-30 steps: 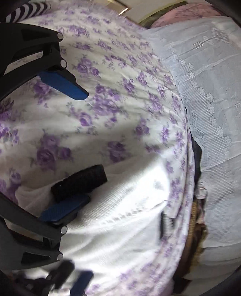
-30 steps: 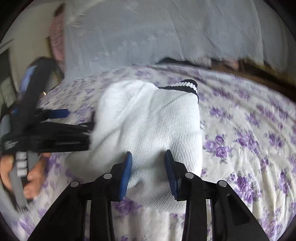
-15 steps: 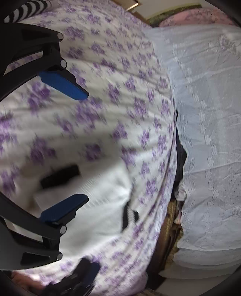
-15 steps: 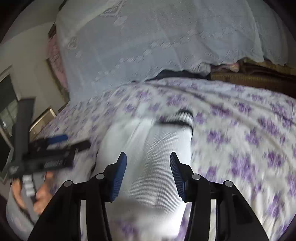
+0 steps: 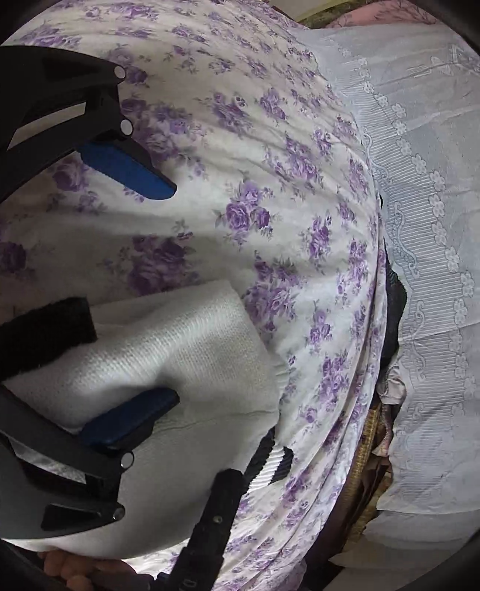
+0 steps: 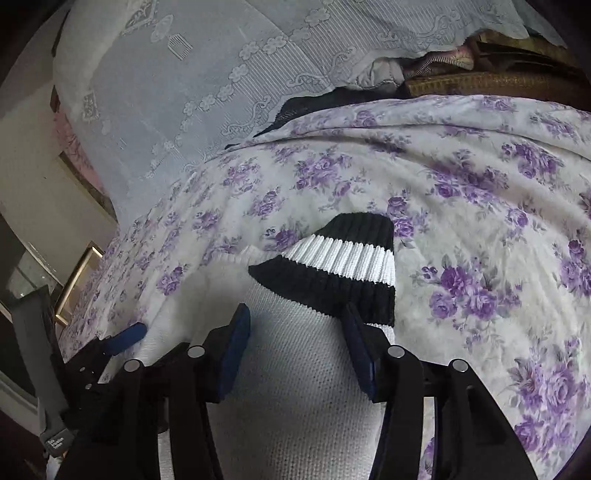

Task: Fold small clothes

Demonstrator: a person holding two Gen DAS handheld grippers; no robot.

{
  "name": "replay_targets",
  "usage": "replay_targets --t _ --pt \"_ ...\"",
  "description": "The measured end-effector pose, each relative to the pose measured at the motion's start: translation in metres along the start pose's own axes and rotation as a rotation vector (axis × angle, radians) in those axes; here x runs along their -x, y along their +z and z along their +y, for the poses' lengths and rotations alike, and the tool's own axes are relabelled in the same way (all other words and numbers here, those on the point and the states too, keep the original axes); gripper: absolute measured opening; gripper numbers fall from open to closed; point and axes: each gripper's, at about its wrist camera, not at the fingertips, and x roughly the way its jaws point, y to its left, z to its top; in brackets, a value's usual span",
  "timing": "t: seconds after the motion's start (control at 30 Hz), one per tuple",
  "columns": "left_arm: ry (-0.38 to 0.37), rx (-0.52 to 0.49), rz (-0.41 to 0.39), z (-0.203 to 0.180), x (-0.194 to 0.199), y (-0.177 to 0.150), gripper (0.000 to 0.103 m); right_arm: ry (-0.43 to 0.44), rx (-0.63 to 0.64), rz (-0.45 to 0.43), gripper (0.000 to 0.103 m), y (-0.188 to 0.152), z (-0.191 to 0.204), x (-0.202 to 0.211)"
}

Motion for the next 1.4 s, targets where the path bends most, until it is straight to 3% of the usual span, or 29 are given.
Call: replay_targets --t 0.2,0.3,0.47,0.73,1.13,1.2,1.3,1.33,1.4 --pt "-0.014 0.059 -0.046 0.014 0.031 -0.008 0.099 -0.027 -0.003 -0.143 0.055 -0.016 0.004 0.046" --pt "-0.035 0.073 -0.059 0.017 0.053 -0.019 0.099 -0.039 0.018 -0.187 0.064 -0.026 0.008 0.066" --pt "0.004 0.014 -0.095 0.005 0.081 -0.044 0.099 -0.070 0.046 -0.174 0.066 -0.055 0.017 0.086" --pt "0.043 -0.034 -0.130 -0.003 0.101 -0.067 0.099 -0.170 0.159 -0.200 0.081 -0.099 0.034 0.111" --pt "0.041 -0.058 -0.220 -0.010 0.121 -0.068 0.099 -0.193 0.134 -0.232 0.081 -0.100 0.029 0.116" --pt "0.044 -0.071 -0.203 -0.013 0.116 -0.068 0.099 -0.200 0.135 -0.225 0.081 -0.100 0.029 0.114" --pt "0.055 -0.116 -0.130 -0.022 0.097 -0.070 0.099 -0.229 0.145 -0.170 0.091 -0.101 0.028 0.101" --pt "0.054 -0.132 -0.098 -0.025 0.088 -0.072 0.099 -0.246 0.153 -0.101 0.097 -0.102 0.027 0.088" --pt "0.062 -0.157 -0.064 -0.031 0.078 -0.075 0.099 -0.239 0.139 0.026 0.100 -0.102 0.021 0.064"
